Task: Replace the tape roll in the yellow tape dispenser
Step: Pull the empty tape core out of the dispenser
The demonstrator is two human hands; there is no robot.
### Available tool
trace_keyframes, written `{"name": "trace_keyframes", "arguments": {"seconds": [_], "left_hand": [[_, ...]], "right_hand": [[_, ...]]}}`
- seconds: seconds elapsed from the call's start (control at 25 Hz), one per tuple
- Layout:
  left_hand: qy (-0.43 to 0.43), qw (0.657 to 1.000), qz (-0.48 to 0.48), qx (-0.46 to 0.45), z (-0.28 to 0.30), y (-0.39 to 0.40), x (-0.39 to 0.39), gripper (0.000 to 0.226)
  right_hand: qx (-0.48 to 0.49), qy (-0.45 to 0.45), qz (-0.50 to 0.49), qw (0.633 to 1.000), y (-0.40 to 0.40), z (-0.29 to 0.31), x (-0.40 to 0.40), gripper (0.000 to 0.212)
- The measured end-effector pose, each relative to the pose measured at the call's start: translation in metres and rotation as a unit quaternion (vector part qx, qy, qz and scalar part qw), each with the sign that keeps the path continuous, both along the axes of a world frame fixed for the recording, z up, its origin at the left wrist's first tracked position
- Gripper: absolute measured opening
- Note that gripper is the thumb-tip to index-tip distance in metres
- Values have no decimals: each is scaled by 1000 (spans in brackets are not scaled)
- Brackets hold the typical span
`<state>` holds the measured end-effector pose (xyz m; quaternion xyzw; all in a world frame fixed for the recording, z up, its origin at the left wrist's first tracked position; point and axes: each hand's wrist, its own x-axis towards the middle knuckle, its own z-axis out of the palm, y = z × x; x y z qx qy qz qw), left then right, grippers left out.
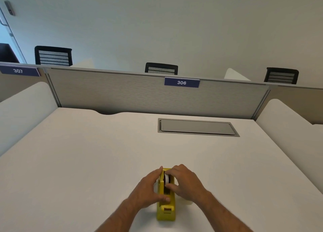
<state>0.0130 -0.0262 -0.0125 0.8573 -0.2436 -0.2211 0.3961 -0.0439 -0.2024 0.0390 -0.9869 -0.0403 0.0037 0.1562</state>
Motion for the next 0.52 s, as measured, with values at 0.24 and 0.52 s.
{"name": "trace_keyframes", "arguments": {"seconds": [0.24,0.52], "left_hand": [[-2,1000,-13,-10,-1,1,2,121],[-1,1000,-7,-2,-1,0,1,121]], "right_hand": [[-1,15,8,1000,3,3,1,48],[-36,22,-18,999,8,7,6,45]]}}
